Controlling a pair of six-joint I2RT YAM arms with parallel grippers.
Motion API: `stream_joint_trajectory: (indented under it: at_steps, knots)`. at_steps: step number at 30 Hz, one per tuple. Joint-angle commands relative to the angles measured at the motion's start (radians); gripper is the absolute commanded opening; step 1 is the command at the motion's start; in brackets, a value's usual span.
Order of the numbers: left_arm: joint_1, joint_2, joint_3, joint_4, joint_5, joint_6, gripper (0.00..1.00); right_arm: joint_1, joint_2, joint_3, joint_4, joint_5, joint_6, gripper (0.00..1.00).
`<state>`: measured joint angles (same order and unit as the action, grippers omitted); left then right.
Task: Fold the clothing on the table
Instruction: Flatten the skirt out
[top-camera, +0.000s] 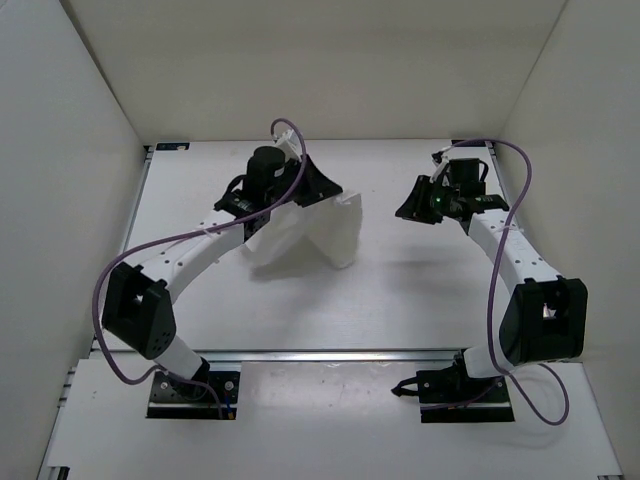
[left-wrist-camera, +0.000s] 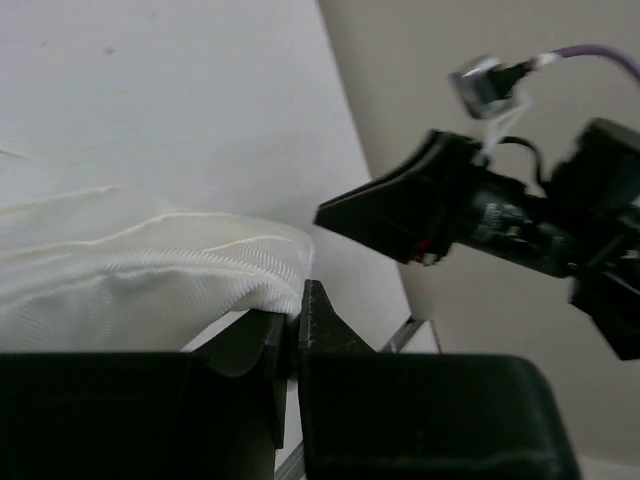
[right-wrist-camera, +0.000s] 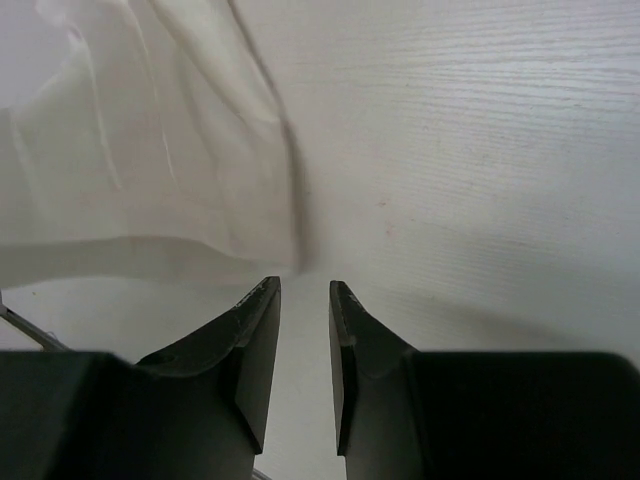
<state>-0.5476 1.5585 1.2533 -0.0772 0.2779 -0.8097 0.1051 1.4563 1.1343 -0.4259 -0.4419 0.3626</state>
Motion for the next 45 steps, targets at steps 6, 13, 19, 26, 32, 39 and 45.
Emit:
stream_joint_trajectory:
  at_steps: [6,13,19,26,32,39,45]
  knots:
    - [0.319,-0.286,-0.119,0.024,0.038,-0.022,0.0,-0.039,-0.057,0.012,0.009,0.028,-0.004,0.26]
    - [0.245,-0.491,-0.42,-0.024,0.133,0.011,0.0,-0.05,-0.044,-0.01,-0.011,0.016,0.005,0.52]
    - [0.278,-0.564,-0.505,-0.09,0.123,0.012,0.0,-0.033,-0.034,-0.016,0.035,-0.021,0.048,0.66]
    - [0.469,-0.465,-0.223,-0.314,-0.178,0.107,0.0,-0.027,-0.053,-0.037,0.05,-0.046,0.053,0.67]
    - [0.603,-0.333,0.206,-0.446,-0.405,0.13,0.0,-0.076,-0.099,-0.034,0.03,-0.055,0.029,0.67]
    - [0.431,-0.152,0.466,-0.175,-0.134,0.164,0.0,-0.172,-0.145,-0.057,0.053,-0.077,0.009,0.66]
    - [0.129,-0.17,0.019,0.008,-0.089,0.08,0.0,-0.174,-0.169,-0.089,0.038,-0.061,-0.007,0.67]
